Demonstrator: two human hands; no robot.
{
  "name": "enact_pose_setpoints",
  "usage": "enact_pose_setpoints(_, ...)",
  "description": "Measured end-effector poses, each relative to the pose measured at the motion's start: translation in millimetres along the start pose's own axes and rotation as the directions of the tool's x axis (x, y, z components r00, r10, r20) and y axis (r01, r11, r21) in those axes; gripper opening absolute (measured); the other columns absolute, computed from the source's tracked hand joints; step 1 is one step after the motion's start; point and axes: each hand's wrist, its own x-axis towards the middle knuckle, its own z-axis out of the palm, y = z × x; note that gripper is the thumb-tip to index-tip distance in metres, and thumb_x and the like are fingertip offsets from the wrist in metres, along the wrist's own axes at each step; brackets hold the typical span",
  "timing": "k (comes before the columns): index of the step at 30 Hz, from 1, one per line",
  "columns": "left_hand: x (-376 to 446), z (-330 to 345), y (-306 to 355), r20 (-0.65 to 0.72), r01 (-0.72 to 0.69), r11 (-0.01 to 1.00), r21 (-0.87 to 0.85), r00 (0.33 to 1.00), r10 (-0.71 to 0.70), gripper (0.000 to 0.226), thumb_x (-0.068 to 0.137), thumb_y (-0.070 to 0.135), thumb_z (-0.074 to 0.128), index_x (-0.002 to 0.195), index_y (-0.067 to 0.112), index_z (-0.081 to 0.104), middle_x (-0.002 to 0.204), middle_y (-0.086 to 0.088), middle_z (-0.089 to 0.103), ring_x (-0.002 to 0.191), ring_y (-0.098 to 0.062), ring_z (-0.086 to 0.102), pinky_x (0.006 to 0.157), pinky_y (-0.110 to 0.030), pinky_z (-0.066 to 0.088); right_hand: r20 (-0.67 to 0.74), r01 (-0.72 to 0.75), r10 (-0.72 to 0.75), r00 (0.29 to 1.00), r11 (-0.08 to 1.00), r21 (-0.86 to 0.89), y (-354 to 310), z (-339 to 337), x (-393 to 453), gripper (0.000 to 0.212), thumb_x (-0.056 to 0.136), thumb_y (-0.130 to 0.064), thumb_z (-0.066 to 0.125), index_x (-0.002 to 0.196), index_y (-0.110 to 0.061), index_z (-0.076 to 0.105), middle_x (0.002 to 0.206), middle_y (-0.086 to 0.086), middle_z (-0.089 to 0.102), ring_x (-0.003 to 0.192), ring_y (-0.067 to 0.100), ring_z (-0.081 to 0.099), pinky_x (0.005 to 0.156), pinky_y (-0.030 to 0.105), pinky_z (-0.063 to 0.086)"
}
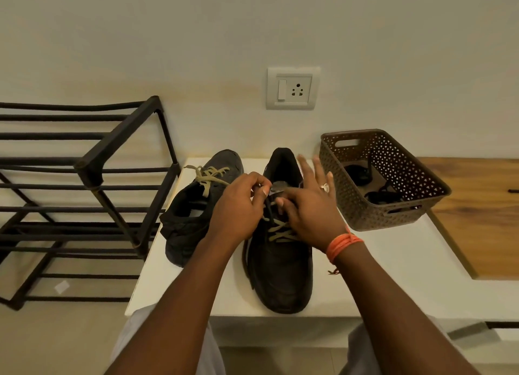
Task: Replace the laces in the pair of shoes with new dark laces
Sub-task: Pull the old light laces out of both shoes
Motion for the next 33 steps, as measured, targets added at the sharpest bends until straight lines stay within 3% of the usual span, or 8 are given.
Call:
enact_pose_setpoints(4, 0.8, 0.9, -0.1, -0.005, 0.012, 1.000, 0.012, 1.000, -0.012, 0.014, 0.099, 0.028, 0.049, 0.104, 0.024, 0.061, 0.104, 0.006, 0.060, 0.094, -0.010, 0.056, 0.083, -0.039, 0.054, -0.437, -0.228, 0.316, 0.842, 0.943, 0.243, 28.8, -26.9, 0.8, 0.020, 0.096, -0.024, 0.054, 0.093, -0.011, 0.068, 0.160, 0.016, 0.014, 0.148, 0.035, 0.006, 0.119, 0.049, 0.016)
enact_pose_setpoints(7, 1.1, 1.7, -1.7, 0.009, 0.001, 1.000, -0.009, 1.000, -0.001, 0.014, 0.099, 0.028, 0.048, 0.105, 0.024, 0.061, 0.105, 0.006, 0.059, 0.094, -0.008, 0.056, 0.083, -0.037, 0.053, -0.322, -0.172, 0.183, 0.929, 0.983, 0.064, 16.4, -15.1, 0.7, 0.036, 0.099, -0.038, 0.042, 0.124, -0.018, 0.058, 0.161, 0.019, -0.009, 0.147, 0.040, -0.013, 0.117, 0.053, 0.001)
enact_pose_setpoints(12, 0.5, 1.3, -4.9, -0.016, 0.006, 0.998, -0.059, 1.000, -0.007, 0.016, 0.099, 0.027, 0.050, 0.108, 0.023, 0.062, 0.104, 0.007, 0.060, 0.095, -0.005, 0.057, 0.082, -0.032, 0.054, 0.094, 0.061, -0.045, 0.995, 0.982, -0.176, -13.6, 12.7, 2.8, 0.032, 0.102, -0.035, 0.035, 0.113, -0.023, 0.063, 0.160, 0.009, -0.020, 0.142, 0.032, -0.030, 0.116, 0.059, -0.012)
enact_pose_setpoints(16, 0.8, 2.7, -2.9, -0.024, 0.012, 0.998, -0.062, 1.000, -0.013, 0.014, 0.098, 0.024, 0.051, 0.105, 0.021, 0.062, 0.105, 0.003, 0.061, 0.094, -0.008, 0.057, 0.082, -0.029, 0.052, -0.278, -0.198, 0.209, 0.938, 0.978, 0.067, 18.1, -12.4, 6.0, 0.023, 0.098, -0.022, 0.047, 0.088, -0.016, 0.067, 0.162, 0.011, 0.007, 0.149, 0.032, -0.007, 0.119, 0.056, 0.002)
enact_pose_setpoints(19, 1.9, 3.7, -2.4, -0.014, 0.018, 0.997, -0.079, 1.000, -0.019, 0.014, 0.098, 0.024, 0.051, 0.104, 0.021, 0.062, 0.104, 0.004, 0.060, 0.095, -0.009, 0.058, 0.083, -0.033, 0.054, -0.392, -0.219, 0.264, 0.881, 0.963, 0.156, 27.9, -17.9, 2.3, 0.020, 0.099, -0.025, 0.048, 0.097, -0.013, 0.064, 0.162, 0.015, 0.004, 0.149, 0.036, -0.006, 0.118, 0.058, 0.005)
enact_pose_setpoints(25, 1.6, 0.1, -3.4, 0.005, 0.021, 0.995, -0.100, 1.000, -0.021, 0.015, 0.098, 0.026, 0.051, 0.106, 0.022, 0.063, 0.107, 0.004, 0.062, 0.096, -0.007, 0.057, 0.080, -0.025, 0.051, 0.115, 0.060, -0.039, 0.993, 0.982, -0.182, -11.1, 13.5, -0.7, 0.032, 0.102, -0.037, 0.037, 0.119, -0.026, 0.061, 0.160, 0.008, -0.020, 0.142, 0.033, -0.031, 0.115, 0.060, -0.013)
enact_pose_setpoints(30, -1.5, 0.8, 2.0, -0.012, -0.001, 1.000, 0.010, 1.000, 0.001, 0.016, 0.097, 0.031, 0.052, 0.108, 0.028, 0.063, 0.109, 0.005, 0.055, 0.100, -0.010, 0.054, 0.083, -0.034, 0.053, -0.097, -0.086, 0.098, 0.991, 0.989, 0.116, 12.2, -8.3, 0.3, 0.019, 0.098, -0.033, 0.050, 0.100, -0.029, 0.068, 0.162, 0.005, 0.012, 0.150, 0.026, -0.005, 0.119, 0.055, 0.001)
enact_pose_setpoints(33, -8.0, -1.2, 12.1, -0.025, -0.095, 0.967, 0.236, 0.994, 0.104, 0.013, 0.090, 0.031, 0.061, 0.102, 0.031, 0.066, 0.123, 0.002, 0.046, 0.121, -0.015, 0.039, 0.094, -0.035, 0.047, 0.018, -0.060, 0.058, 0.998, 0.915, 0.398, 25.3, -16.9, -12.6, 0.025, 0.091, -0.025, 0.063, 0.112, -0.038, 0.061, 0.150, 0.004, 0.035, 0.142, 0.026, 0.027, 0.110, 0.052, 0.035)
